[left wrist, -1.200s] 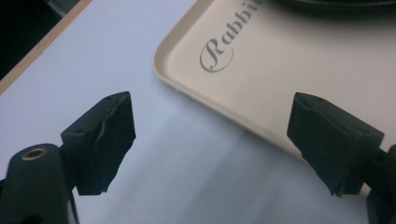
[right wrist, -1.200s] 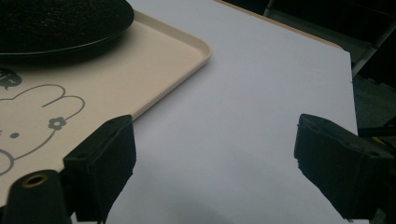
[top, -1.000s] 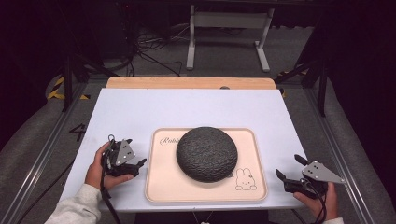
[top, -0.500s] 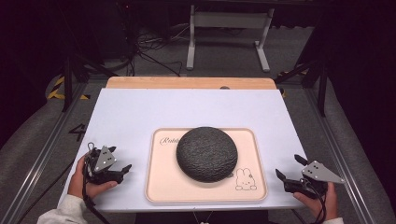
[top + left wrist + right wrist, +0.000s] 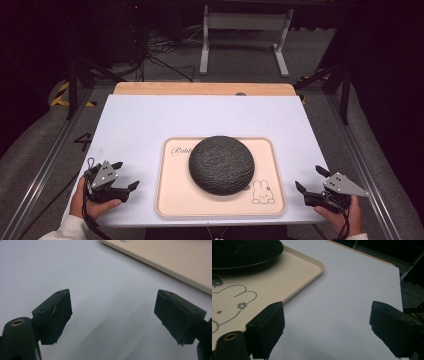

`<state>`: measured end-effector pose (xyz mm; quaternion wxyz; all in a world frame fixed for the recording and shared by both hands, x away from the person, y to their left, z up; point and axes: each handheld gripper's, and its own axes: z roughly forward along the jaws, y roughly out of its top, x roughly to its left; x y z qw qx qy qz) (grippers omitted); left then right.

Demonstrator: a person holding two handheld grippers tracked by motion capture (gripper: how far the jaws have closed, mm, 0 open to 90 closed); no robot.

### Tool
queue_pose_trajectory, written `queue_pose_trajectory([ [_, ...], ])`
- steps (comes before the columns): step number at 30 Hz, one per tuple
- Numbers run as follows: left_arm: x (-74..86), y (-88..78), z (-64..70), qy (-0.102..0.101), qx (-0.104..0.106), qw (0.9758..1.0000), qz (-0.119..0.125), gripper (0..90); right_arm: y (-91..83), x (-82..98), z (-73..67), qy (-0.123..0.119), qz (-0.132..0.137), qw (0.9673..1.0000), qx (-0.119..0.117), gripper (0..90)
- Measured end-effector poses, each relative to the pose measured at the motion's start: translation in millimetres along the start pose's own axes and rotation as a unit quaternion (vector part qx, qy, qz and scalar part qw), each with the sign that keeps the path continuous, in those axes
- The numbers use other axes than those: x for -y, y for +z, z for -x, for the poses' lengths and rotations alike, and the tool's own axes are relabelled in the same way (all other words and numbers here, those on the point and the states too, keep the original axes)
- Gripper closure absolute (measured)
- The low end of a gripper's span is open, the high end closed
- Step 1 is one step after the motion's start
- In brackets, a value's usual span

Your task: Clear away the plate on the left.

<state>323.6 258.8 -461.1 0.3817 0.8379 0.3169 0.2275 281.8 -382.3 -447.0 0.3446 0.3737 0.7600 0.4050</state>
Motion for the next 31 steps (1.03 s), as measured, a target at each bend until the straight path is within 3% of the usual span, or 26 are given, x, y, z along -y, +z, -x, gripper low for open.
queue_pose_trajectory([
  [31,-3.7,3.8,0.0,0.004,-0.002,1.0,-0.003,15.8,-1.6,1.0,2.6,0.009,0.005,0.9999,0.003,13.2],
])
